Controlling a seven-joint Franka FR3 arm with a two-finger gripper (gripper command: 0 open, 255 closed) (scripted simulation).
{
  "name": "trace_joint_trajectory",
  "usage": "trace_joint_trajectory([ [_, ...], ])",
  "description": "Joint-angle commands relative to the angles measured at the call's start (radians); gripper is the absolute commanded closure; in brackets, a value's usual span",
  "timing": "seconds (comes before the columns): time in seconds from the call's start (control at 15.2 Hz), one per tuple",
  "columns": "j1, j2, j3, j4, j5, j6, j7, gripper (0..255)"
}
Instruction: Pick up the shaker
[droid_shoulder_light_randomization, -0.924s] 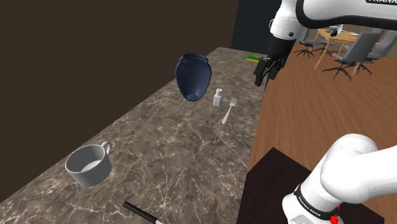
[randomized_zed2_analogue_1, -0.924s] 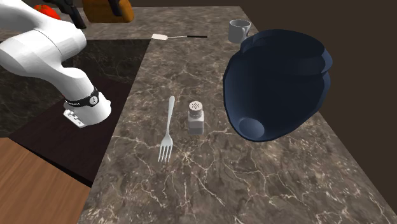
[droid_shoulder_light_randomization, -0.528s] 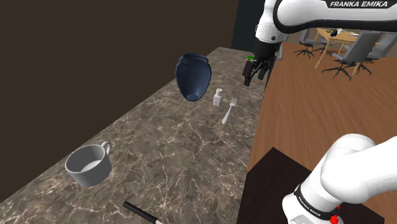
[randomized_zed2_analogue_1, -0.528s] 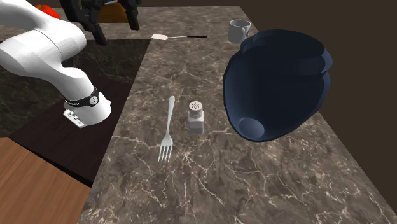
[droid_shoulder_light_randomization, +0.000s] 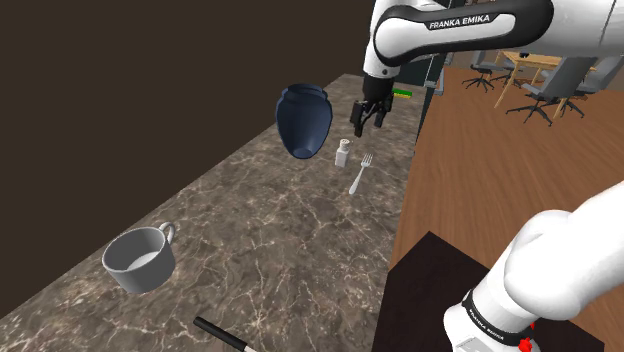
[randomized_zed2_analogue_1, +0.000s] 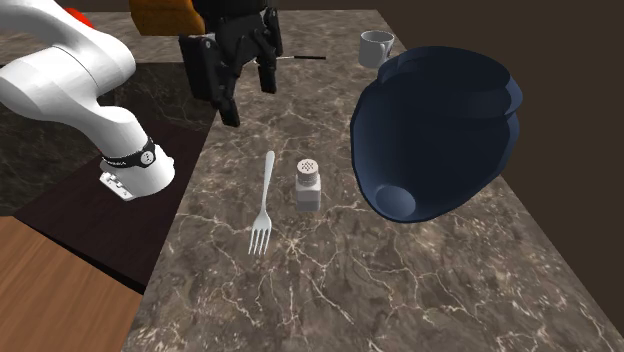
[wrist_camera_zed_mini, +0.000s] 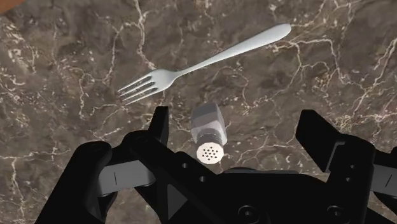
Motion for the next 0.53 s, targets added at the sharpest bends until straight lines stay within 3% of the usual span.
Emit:
trace_joint_trajectory([
  [0.0,0.001,0.080,-0.006,0.052,0.003,0.018,-0.016,0],
  [0.4,0.000,0.317,-0.014,0.232,0.018,0.046,-0.057,0],
  [0.46,0.000,0.319,-0.014,0.221,0.018,0.059,-0.057,0],
])
